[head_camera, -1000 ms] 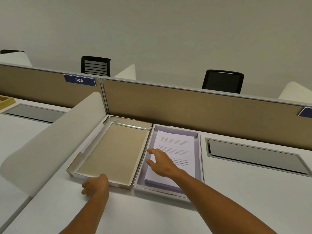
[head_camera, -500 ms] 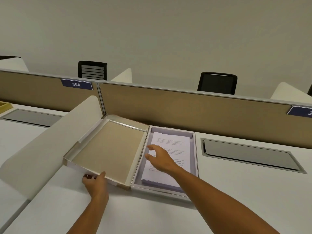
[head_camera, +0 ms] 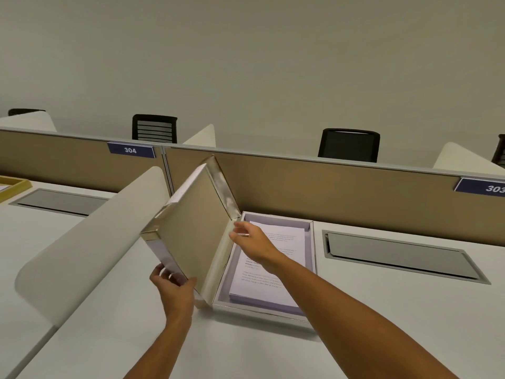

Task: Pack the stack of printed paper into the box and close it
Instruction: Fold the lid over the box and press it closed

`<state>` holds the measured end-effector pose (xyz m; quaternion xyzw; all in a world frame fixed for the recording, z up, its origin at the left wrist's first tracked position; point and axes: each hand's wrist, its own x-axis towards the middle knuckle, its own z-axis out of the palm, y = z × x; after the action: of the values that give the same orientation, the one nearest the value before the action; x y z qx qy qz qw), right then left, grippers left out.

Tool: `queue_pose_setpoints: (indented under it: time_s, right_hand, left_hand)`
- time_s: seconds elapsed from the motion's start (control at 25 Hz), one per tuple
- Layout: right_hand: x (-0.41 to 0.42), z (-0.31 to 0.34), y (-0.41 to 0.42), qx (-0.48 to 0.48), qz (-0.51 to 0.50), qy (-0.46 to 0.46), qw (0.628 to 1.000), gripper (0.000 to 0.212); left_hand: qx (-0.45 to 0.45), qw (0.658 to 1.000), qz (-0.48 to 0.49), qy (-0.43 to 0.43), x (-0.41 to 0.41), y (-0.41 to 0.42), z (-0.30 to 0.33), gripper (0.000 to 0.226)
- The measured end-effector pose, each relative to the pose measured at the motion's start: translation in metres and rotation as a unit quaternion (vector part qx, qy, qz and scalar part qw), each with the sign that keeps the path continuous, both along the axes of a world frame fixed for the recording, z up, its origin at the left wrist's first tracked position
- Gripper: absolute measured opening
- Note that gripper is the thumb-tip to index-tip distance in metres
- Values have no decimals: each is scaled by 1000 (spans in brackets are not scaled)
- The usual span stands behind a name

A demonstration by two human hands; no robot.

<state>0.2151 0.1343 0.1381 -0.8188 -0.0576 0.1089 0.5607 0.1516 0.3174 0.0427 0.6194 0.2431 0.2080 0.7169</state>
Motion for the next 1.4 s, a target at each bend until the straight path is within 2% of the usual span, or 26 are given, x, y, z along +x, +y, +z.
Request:
queue_pose_setpoints:
  time_s: [0.16,0.36,0.52,0.64,0.76,0.84,0.92,1.0,1.04,1.08,1.16,1.24,1.28,1.4]
  right_hand:
    - [2,21,0,132,-37,50,989,46]
    - [4,40,-5,233,-92,115,961,58]
    - [3,40,-20,306,-137,157,929,43]
    - [6,37,-31,340,-168,180,908,33]
    - [7,30,-46,307,-205,199,908,35]
    - [8,23,-58,268,-233,210,911,43]
    - [7,13,-71,232,-254,217,913,53]
    - [4,1,-82,190,-266,217,920,60]
    - [3,-6,-86,174,-269,217,922,63]
    - [2,-12,-89,163,-273,219,923,65]
    - [-1,-22,-94,148,-287,224,920,69]
    - [-4,-31,-99,127,-299,223,919,68]
    - [-5,-35,-102,116,-301,221,920,65]
    - [-6,-47,-112,118,-306,224,918,55]
  left_hand:
    - [81,995,-52,-7,-12,-24,0,79]
    - [169,982,-79,-12,-21,-53,4,73]
    - [201,974,-94,-38,-29,-67,4,65]
    - [222,964,-143,-41,-31,-70,-3,63]
    - [285,934,-210,-50,-31,-72,-9,62]
    - [356,895,-259,-67,-30,-68,-14,65]
    - [409,845,-339,-63,-29,-56,-17,80]
    - [436,801,-406,-61,-24,-43,-17,91]
    - [437,793,-422,-52,-21,-38,-17,89]
    - [432,797,-421,-39,-15,-33,-17,87]
    - [402,835,-375,12,1,-27,-20,89]
    - [365,871,-308,110,21,-22,-26,84]
    - [355,875,-288,162,30,-19,-29,80]
    - [337,853,-300,263,52,-17,-38,77]
